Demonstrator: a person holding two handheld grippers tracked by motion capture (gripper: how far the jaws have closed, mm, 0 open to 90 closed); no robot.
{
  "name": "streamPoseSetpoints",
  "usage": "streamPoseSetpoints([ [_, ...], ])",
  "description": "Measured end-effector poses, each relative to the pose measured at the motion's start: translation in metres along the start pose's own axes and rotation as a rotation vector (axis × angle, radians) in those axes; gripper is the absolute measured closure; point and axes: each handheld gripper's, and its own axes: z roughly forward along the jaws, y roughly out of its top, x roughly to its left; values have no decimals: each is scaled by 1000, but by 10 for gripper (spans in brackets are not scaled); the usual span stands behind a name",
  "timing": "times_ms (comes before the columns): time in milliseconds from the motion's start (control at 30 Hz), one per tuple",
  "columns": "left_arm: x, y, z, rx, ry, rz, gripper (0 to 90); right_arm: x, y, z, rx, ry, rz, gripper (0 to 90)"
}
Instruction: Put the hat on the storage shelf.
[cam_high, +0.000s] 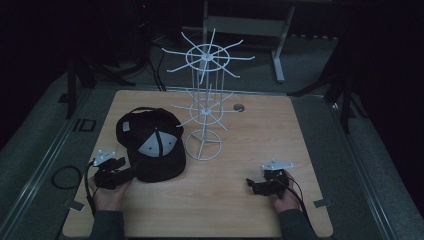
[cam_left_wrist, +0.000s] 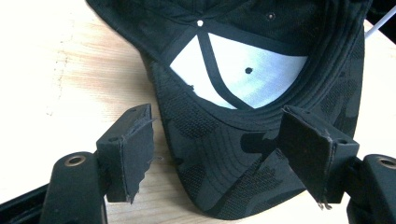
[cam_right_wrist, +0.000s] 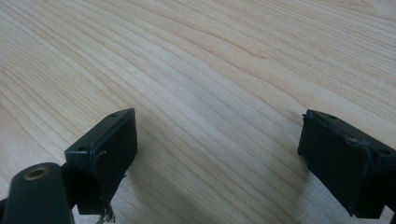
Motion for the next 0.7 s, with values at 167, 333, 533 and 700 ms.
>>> streamPoseSetpoints([
  [167,-1,-1,1,5,-6,1,274,0,0,0,0,1,0,117],
  [333,3,-3,5,13,-21,-18,282,0,0,0,0,0,0,117],
  [533,4,-5,8,23,-32,-22,296,0,0,0,0,1,0,117],
  [700,4,-7,10,32,-34,-16,296,0,0,0,0,1,0,117],
])
